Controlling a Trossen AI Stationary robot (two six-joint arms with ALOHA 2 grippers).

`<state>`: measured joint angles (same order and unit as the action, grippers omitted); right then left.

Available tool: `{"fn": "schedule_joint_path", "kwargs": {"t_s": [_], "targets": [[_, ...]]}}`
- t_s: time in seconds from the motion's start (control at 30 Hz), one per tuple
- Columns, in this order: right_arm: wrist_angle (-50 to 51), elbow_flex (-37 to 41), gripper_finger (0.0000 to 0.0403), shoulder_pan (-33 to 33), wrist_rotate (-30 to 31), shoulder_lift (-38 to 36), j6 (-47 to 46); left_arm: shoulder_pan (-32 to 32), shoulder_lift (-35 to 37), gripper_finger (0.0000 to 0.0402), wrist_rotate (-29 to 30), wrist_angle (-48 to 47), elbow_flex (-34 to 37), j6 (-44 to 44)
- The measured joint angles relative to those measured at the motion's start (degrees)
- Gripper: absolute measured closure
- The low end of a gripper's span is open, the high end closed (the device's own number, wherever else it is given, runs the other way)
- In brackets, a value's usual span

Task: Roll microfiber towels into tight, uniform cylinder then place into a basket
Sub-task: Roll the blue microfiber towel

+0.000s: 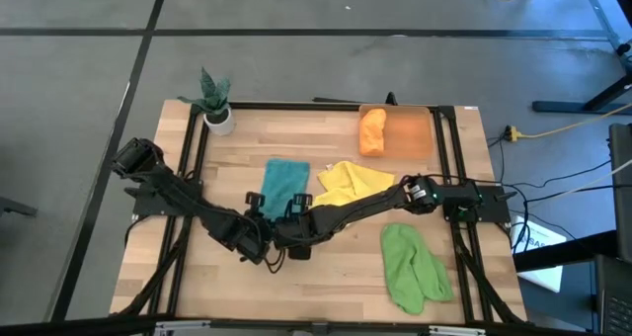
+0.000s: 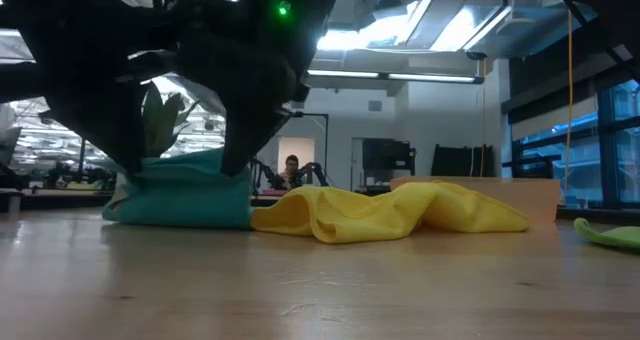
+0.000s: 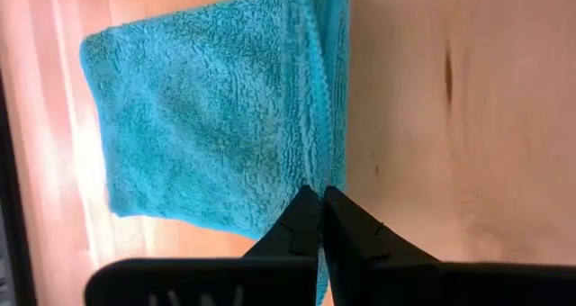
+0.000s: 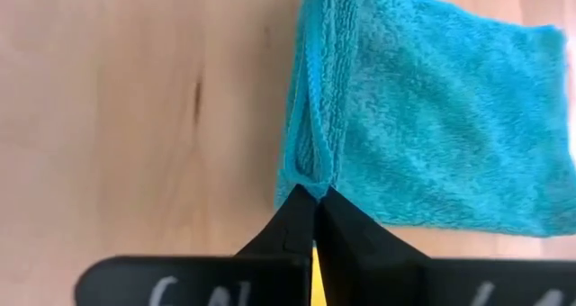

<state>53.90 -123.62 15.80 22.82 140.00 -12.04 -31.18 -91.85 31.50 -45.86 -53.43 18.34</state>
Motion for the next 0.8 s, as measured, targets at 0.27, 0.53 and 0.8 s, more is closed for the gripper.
{"fn": "schedule_joint_path", "kwargs": {"t_s": [0.27,0.53,0.8], "targets": [[-0.9,2.1,0.0398,-1.8,1.8,-0.1,6.9,2.0,0.0,0.0401,1.7,0.8,2.9,-3.2],[-0.7,3.0,0.0398,-4.0,1.6,0.0,11.6,4.1,0.1,0.0401,4.3,2.5,5.5,-6.6],[-1.1,3.0,0.0398,-6.3,-3.8,0.7,14.2,5.7,0.1,0.0401,3.9,8.6,9.4,-12.9]]}}
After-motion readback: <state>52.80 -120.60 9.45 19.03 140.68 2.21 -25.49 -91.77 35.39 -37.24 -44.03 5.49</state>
